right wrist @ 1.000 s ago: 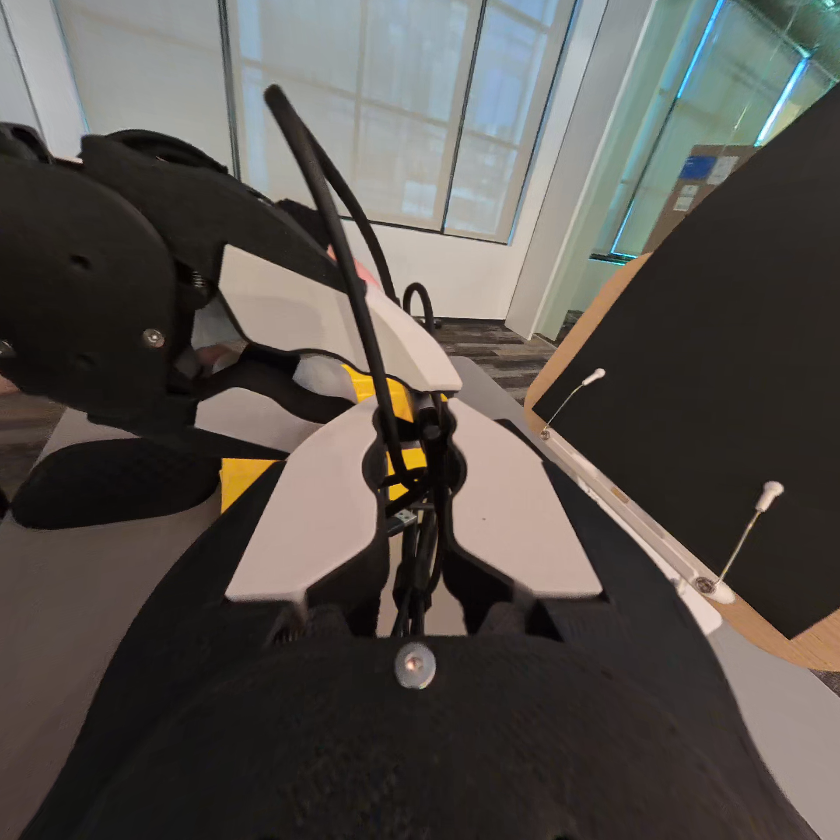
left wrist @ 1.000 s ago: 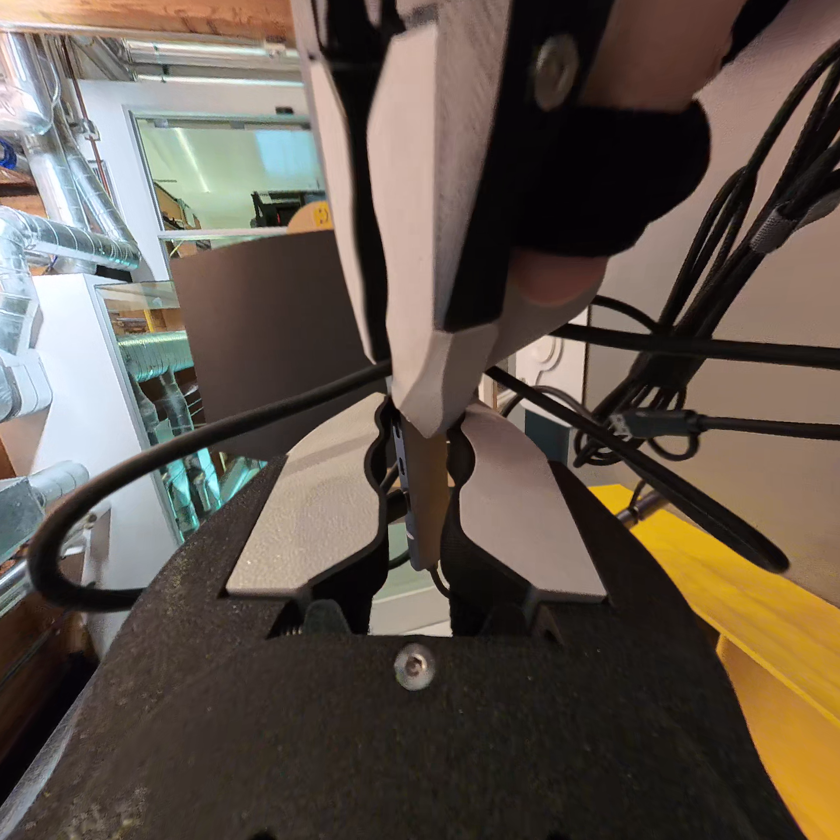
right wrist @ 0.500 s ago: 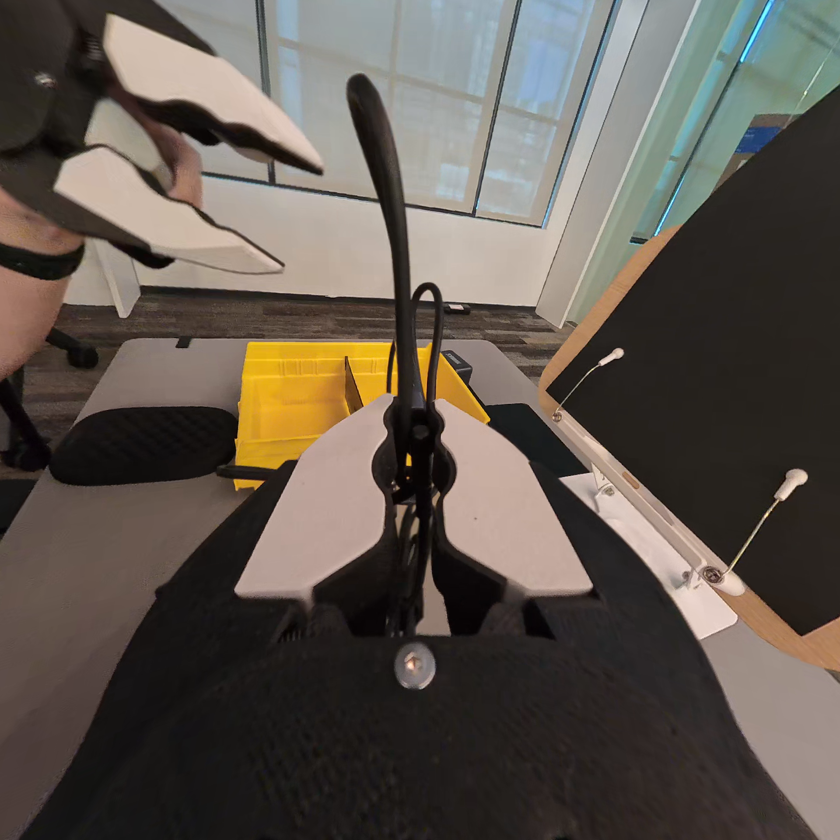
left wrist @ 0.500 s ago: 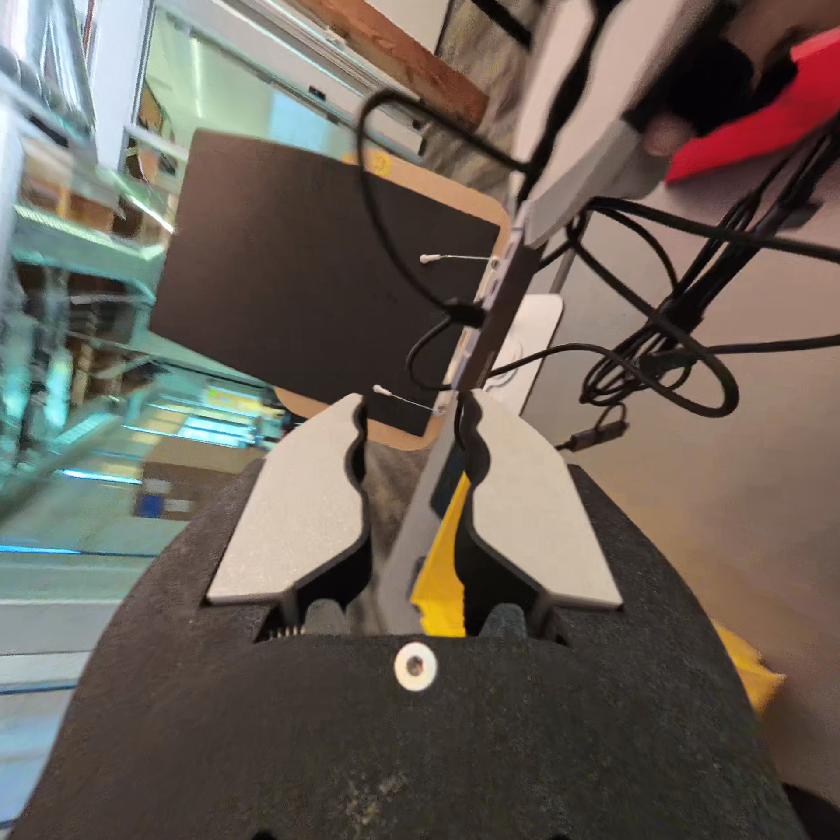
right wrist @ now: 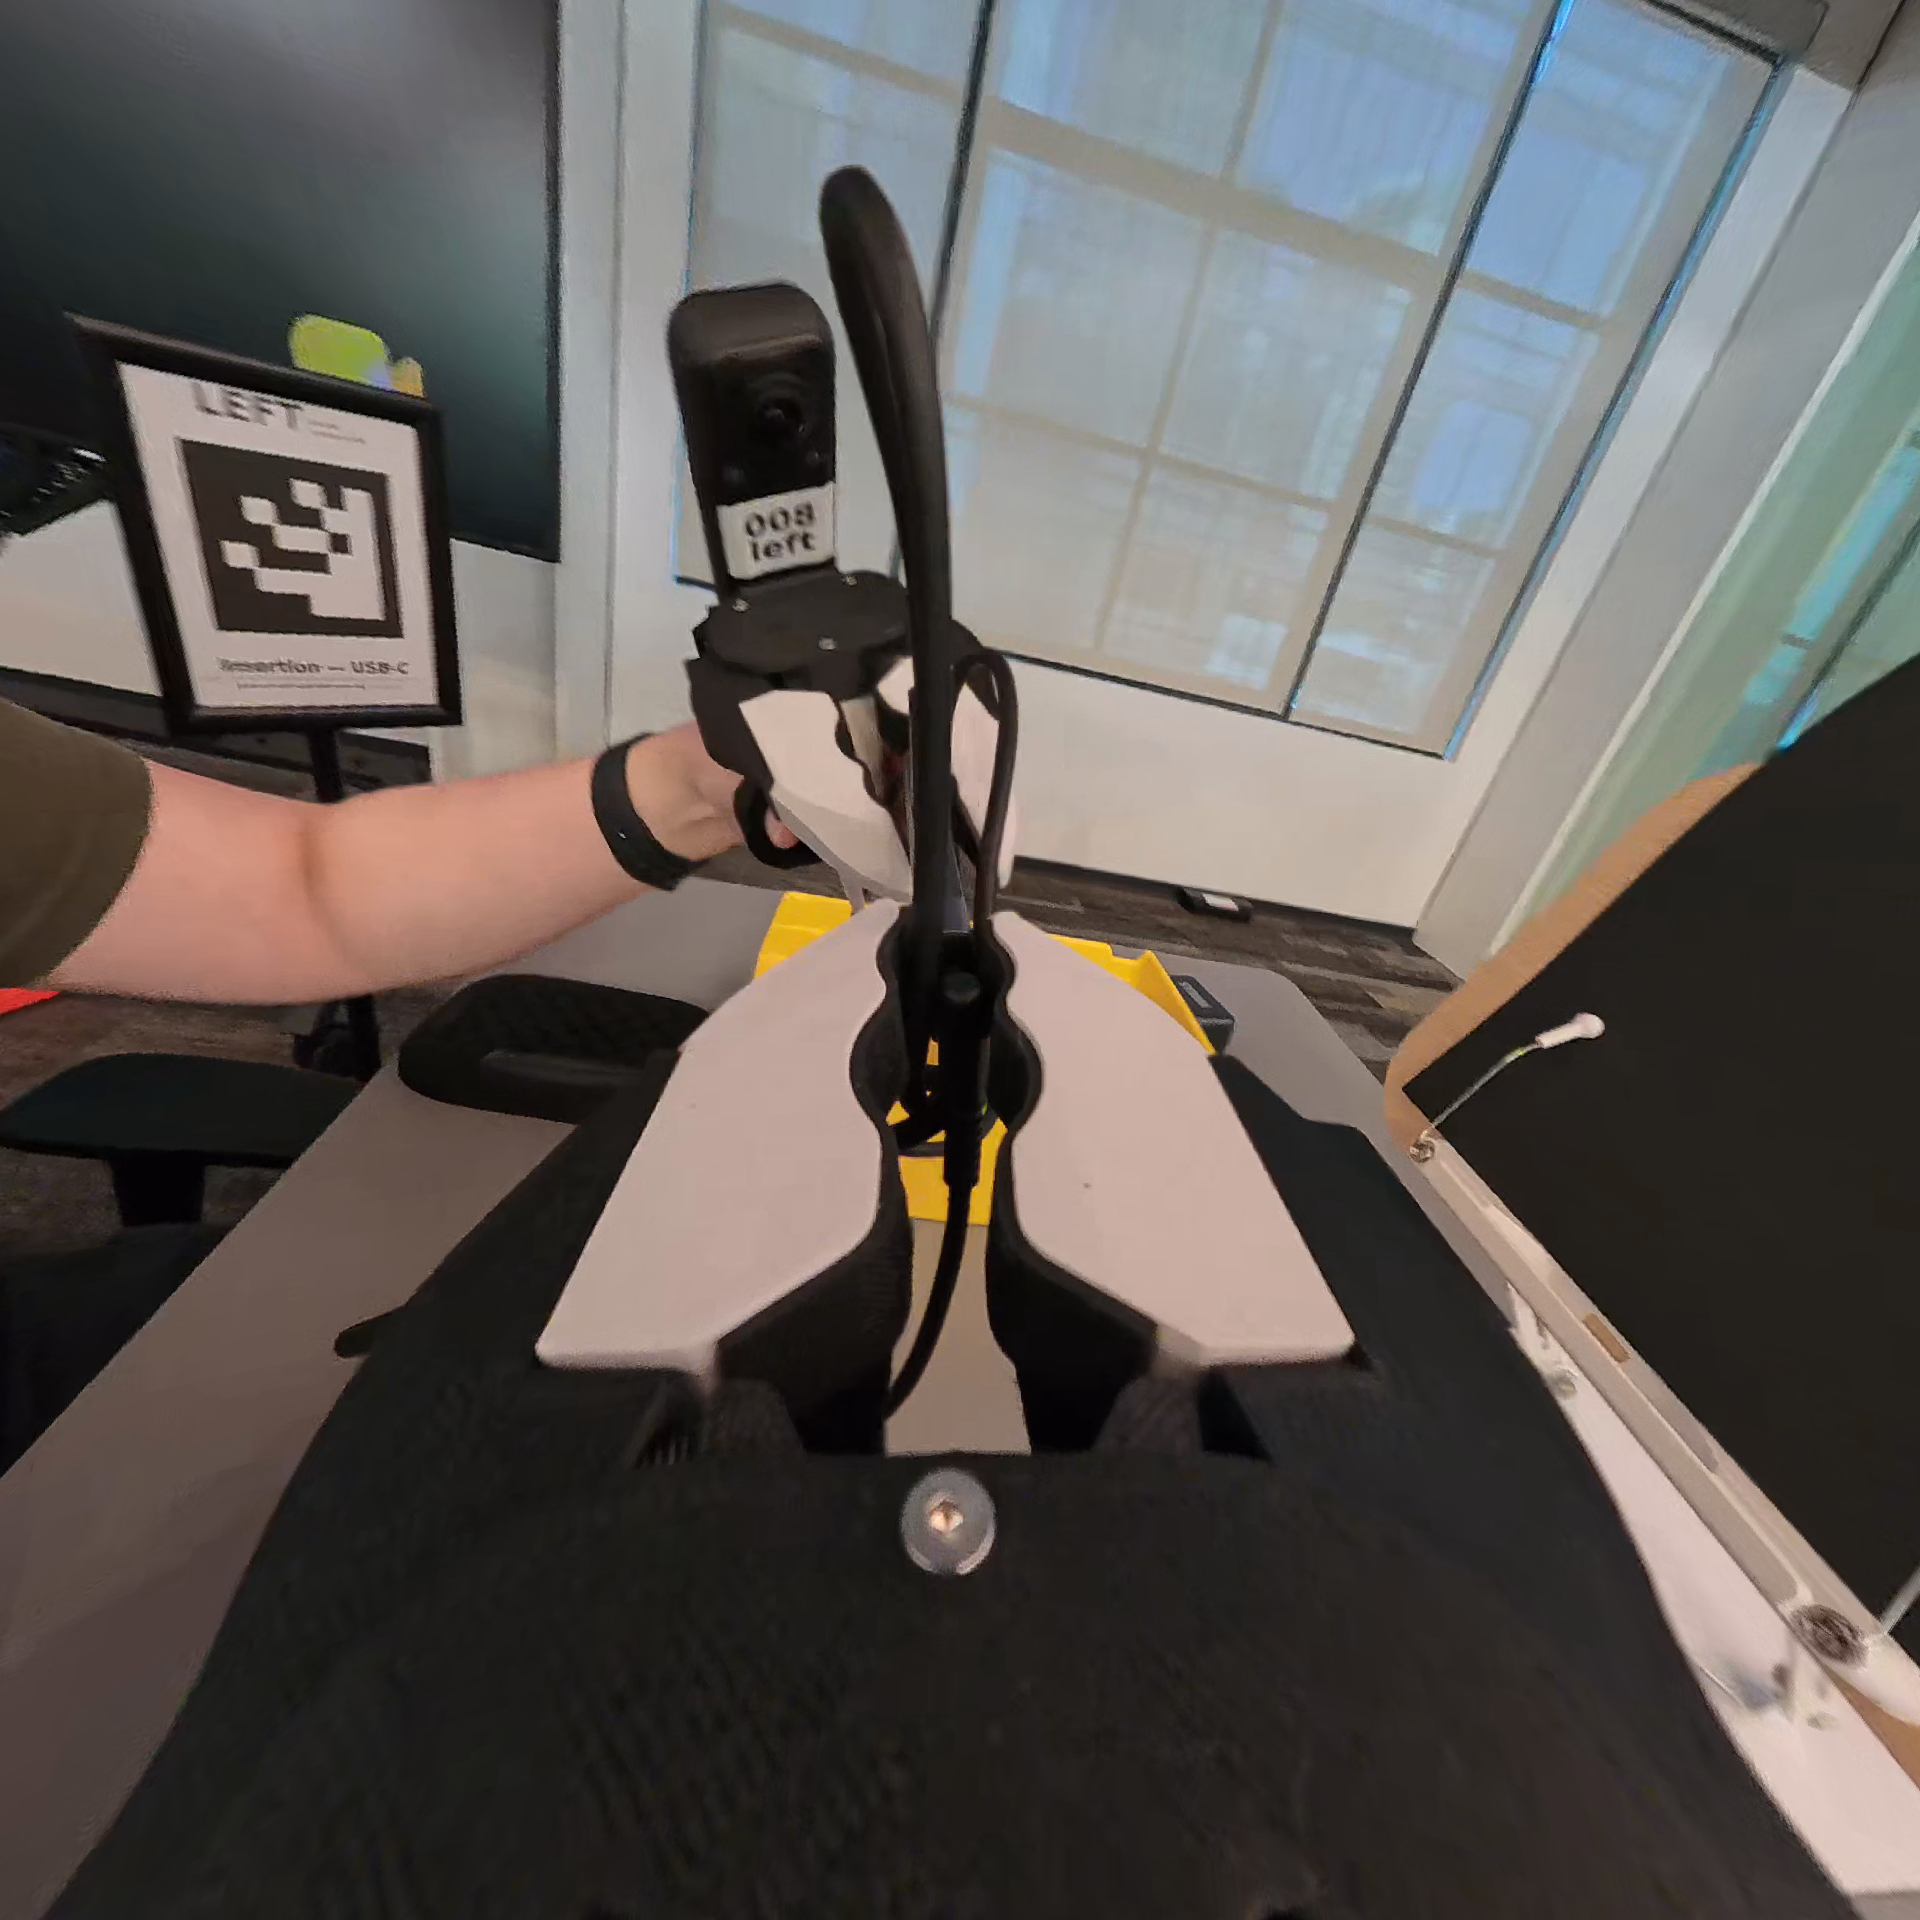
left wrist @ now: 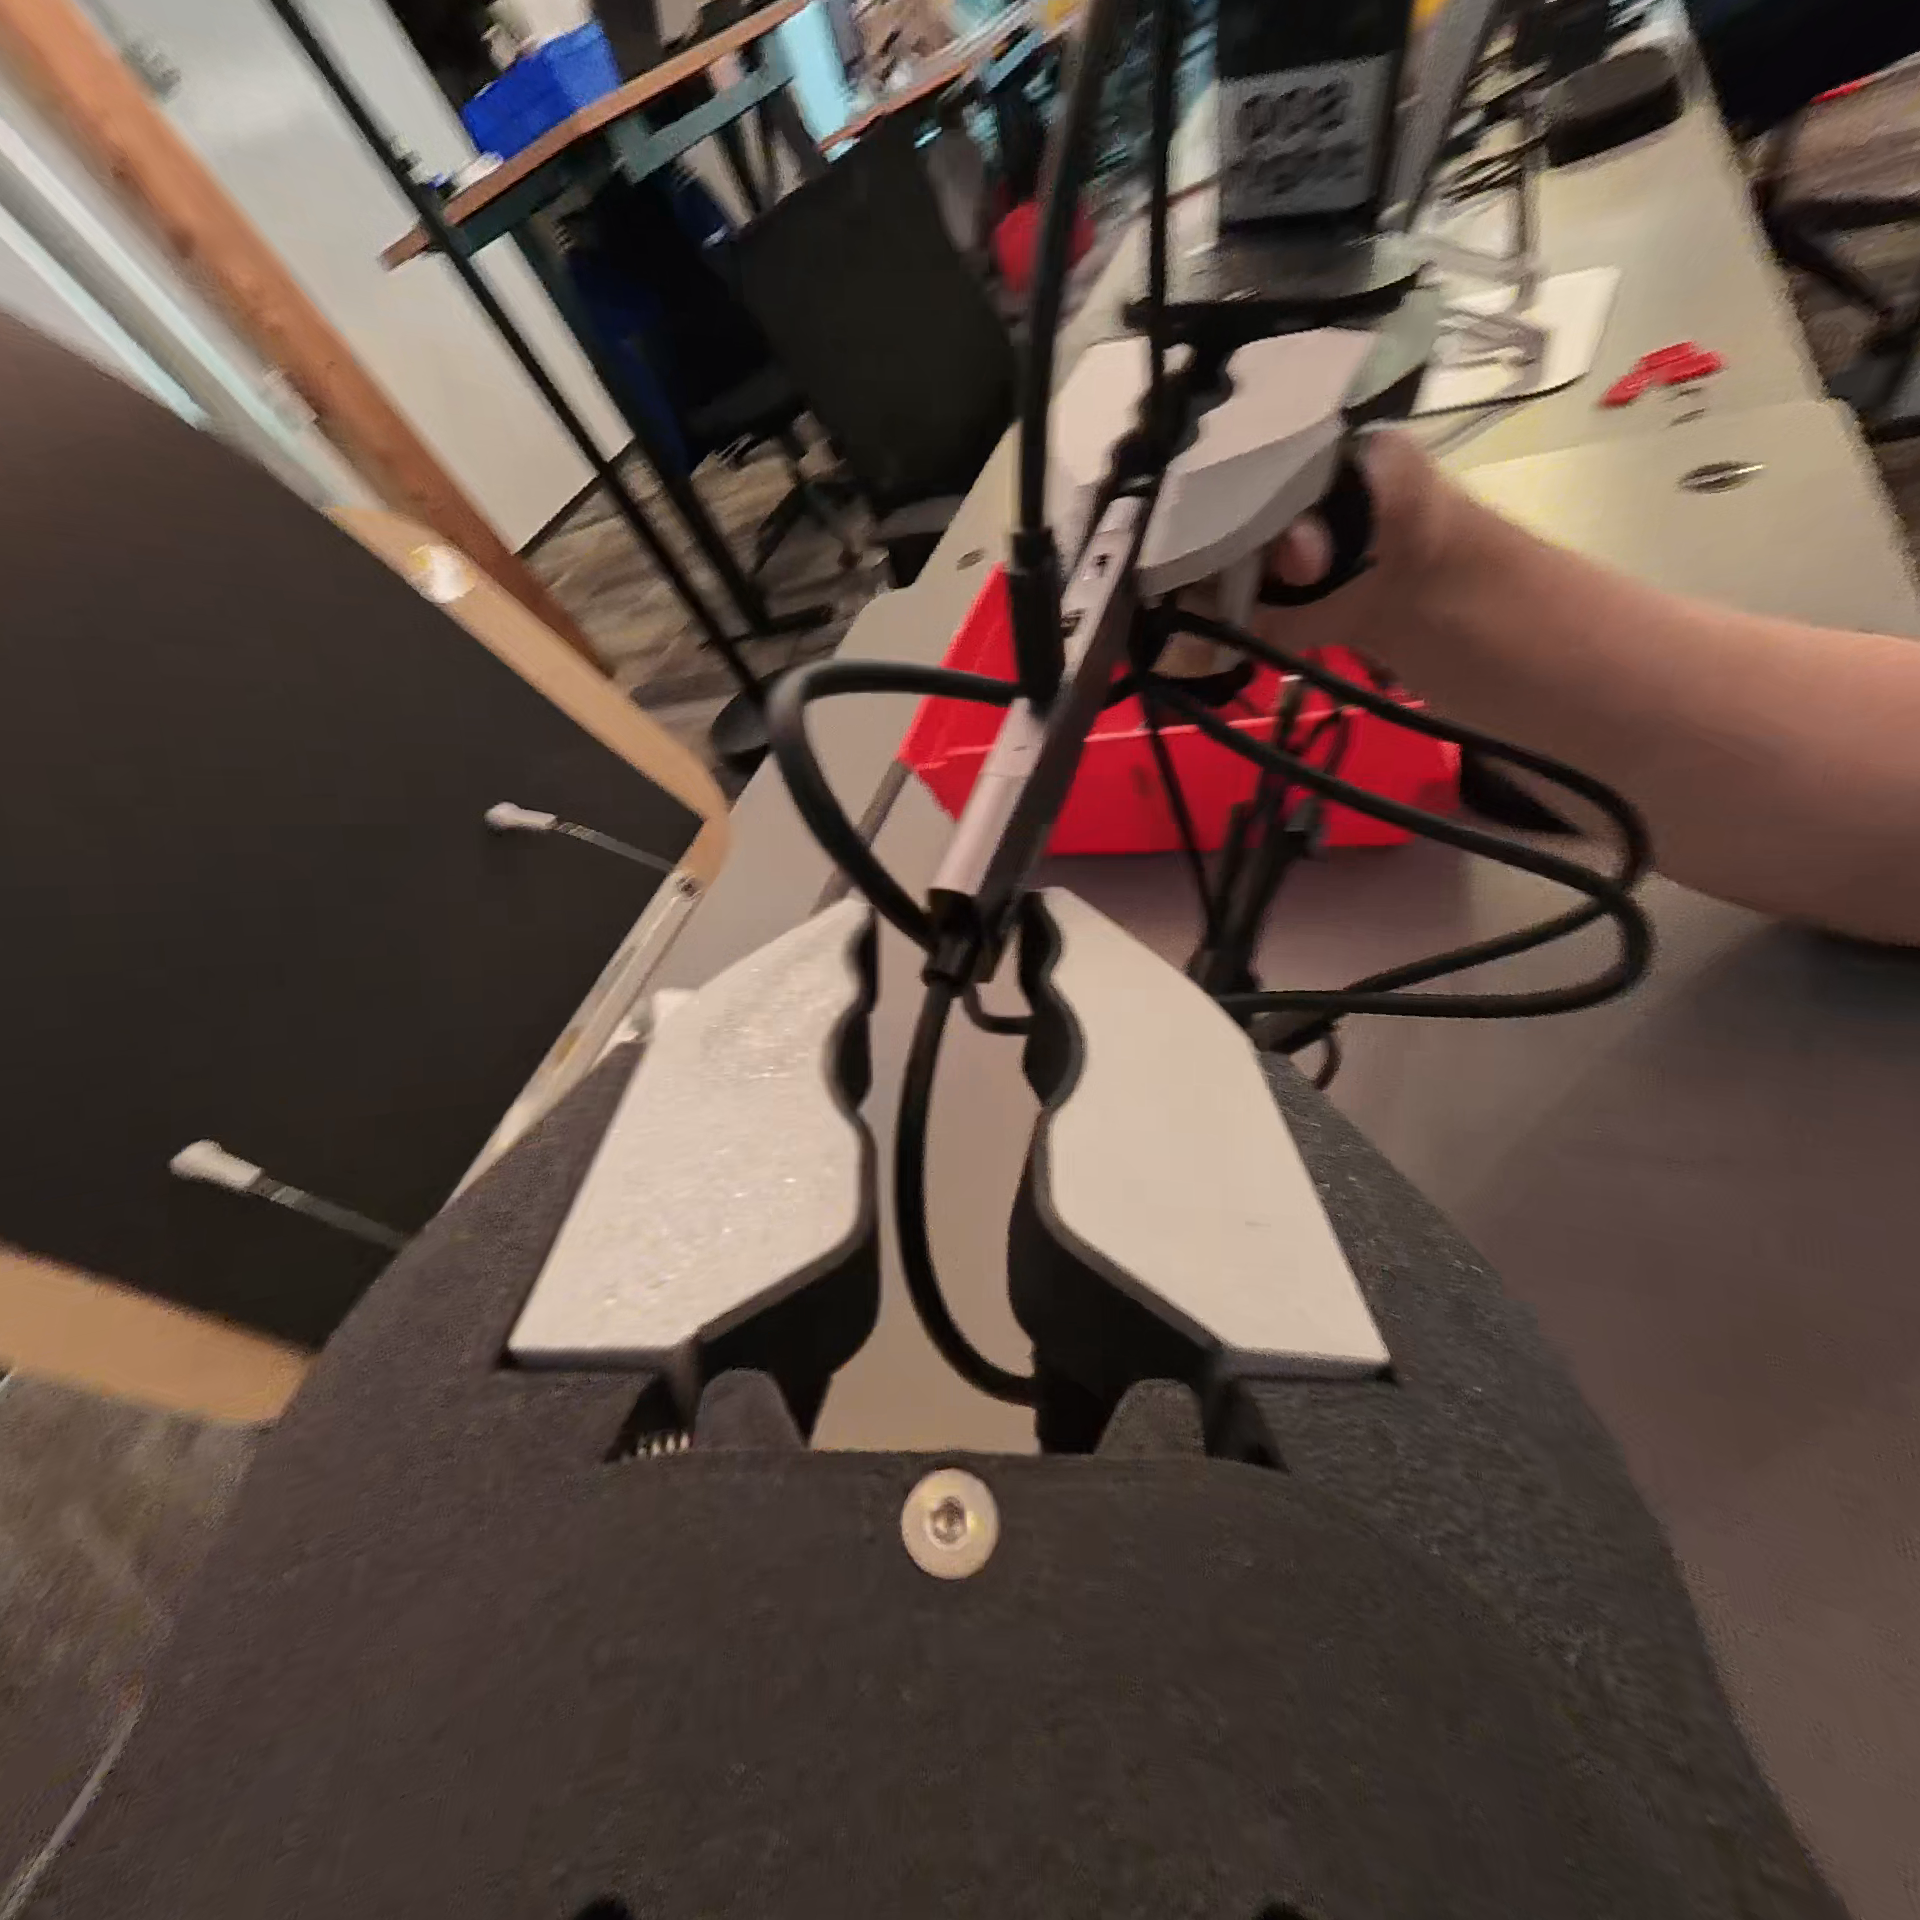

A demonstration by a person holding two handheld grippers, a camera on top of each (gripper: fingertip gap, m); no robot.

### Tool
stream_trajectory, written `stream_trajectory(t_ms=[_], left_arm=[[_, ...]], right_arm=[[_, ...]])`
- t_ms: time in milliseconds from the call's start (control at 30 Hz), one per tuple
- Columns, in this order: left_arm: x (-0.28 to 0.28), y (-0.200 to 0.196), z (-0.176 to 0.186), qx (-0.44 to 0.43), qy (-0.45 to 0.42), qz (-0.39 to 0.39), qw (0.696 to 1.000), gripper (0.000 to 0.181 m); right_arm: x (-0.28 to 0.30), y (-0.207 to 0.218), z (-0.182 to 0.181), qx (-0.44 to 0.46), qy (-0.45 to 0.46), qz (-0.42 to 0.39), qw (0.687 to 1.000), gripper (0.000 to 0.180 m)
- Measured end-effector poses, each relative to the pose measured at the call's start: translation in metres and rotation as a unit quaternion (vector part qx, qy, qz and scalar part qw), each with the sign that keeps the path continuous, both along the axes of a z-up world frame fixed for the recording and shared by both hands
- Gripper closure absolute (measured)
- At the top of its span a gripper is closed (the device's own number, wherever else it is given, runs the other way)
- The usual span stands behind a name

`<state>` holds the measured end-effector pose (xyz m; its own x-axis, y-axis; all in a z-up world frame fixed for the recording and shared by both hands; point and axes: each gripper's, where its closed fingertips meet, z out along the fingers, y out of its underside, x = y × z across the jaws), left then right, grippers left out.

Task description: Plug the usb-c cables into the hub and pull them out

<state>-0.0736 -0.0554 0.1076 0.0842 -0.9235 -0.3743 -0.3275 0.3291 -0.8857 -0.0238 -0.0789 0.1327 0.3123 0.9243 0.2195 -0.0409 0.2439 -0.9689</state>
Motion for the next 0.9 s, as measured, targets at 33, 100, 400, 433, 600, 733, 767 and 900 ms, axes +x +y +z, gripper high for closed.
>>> stream_trajectory(t_ms=[33, 100, 400, 433, 600, 733, 767, 900], left_arm=[[0.003, -0.005, 0.000, -0.005, -0.008, -0.016, 1.000, 0.163], [0.006, -0.010, 0.002, -0.008, -0.027, -0.032, 0.999, 0.164], [0.019, -0.036, -0.001, -0.022, -0.027, -0.095, 0.995, 0.167], [0.019, -0.036, -0.001, -0.018, -0.027, -0.092, 0.995, 0.167], [0.020, -0.036, -0.002, 0.008, -0.016, -0.065, 0.998, 0.168], [0.021, -0.037, -0.011, 0.038, 0.009, -0.047, 0.998, 0.168], [0.021, -0.038, -0.016, 0.040, 0.022, -0.046, 0.998, 0.168], [0.025, -0.041, -0.028, 0.032, 0.034, -0.053, 0.998, 0.169]], right_arm=[[0.001, -0.001, 0.000, 0.002, 0.006, 0.011, 1.000, 0.169], [0.004, -0.003, -0.001, 0.002, 0.017, 0.030, 0.999, 0.169], [-0.005, -0.012, -0.006, 0.003, 0.033, 0.099, 0.995, 0.169], [-0.005, -0.012, -0.007, 0.002, 0.035, 0.102, 0.994, 0.169], [-0.004, -0.008, -0.012, -0.005, 0.042, 0.104, 0.994, 0.167], [-0.004, -0.010, -0.015, 0.014, 0.038, 0.098, 0.994, 0.161], [-0.006, -0.013, -0.016, 0.020, 0.032, 0.103, 0.994, 0.161], [-0.018, -0.008, -0.034, 0.021, -0.037, 0.070, 0.997, 0.158]])
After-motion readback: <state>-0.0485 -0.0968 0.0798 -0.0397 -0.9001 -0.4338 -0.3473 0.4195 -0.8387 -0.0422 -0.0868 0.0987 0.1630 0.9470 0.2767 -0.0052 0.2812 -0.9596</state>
